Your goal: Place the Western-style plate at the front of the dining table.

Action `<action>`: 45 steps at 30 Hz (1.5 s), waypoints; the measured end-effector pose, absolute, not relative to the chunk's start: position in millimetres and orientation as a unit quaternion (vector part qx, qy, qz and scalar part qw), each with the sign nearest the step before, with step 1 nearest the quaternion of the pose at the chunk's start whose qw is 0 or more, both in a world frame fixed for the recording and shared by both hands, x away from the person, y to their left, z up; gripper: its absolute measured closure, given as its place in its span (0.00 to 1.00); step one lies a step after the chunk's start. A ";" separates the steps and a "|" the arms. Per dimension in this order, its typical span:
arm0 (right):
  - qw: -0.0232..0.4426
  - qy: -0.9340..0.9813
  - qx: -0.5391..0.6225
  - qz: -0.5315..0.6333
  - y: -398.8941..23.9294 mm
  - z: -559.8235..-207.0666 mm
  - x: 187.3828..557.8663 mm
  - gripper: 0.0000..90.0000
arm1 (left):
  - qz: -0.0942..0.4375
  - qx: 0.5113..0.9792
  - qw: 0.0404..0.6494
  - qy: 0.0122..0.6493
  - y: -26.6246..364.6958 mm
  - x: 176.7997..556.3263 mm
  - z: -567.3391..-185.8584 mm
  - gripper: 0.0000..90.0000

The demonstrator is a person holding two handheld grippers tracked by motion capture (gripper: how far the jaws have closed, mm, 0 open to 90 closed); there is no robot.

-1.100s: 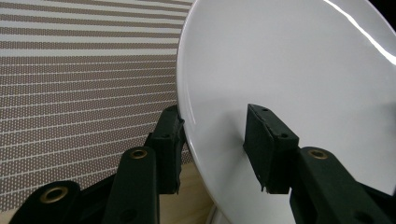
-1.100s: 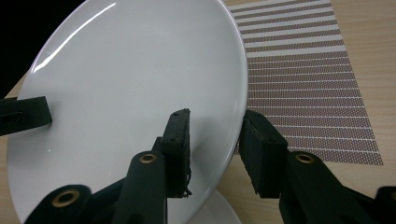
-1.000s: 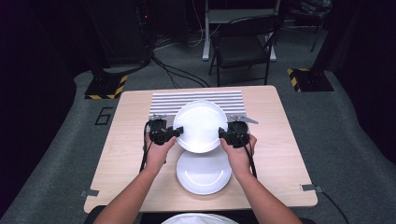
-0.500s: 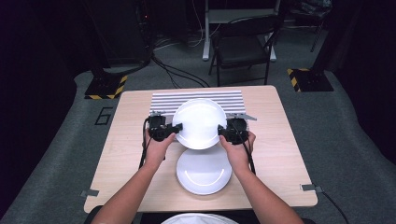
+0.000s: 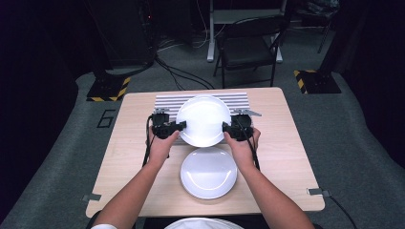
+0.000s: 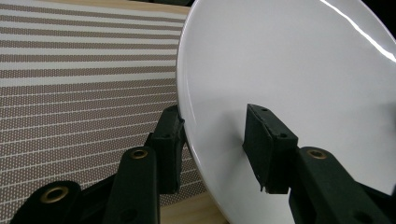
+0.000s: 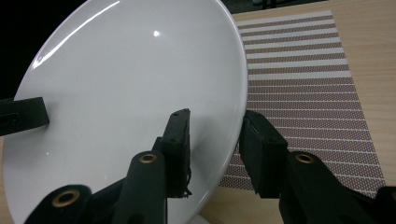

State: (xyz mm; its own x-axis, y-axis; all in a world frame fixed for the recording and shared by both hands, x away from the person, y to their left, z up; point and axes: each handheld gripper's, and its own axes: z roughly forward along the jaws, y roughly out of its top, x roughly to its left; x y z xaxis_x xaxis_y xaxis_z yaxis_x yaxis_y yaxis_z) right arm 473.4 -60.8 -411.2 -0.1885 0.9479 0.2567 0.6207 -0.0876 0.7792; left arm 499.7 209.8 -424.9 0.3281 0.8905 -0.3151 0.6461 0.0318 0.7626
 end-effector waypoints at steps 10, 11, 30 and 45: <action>0.189 0.644 0.610 0.421 -59.4 -411.8 487.8 0.71 | 0.142 0.682 0.443 0.564 210.6 509.9 -422.2 0.64; 0.190 0.644 0.610 0.421 -59.4 -411.8 488.7 0.70 | 0.141 0.682 0.445 0.563 210.9 510.7 -422.4 0.64; 0.190 0.646 0.609 0.419 -57.8 -416.2 510.4 0.70 | 0.147 0.685 0.435 0.565 211.5 525.8 -422.1 0.64; 0.189 0.650 0.610 0.413 -56.7 -416.9 523.6 0.70 | 0.143 0.682 0.437 0.569 212.3 538.2 -421.7 0.65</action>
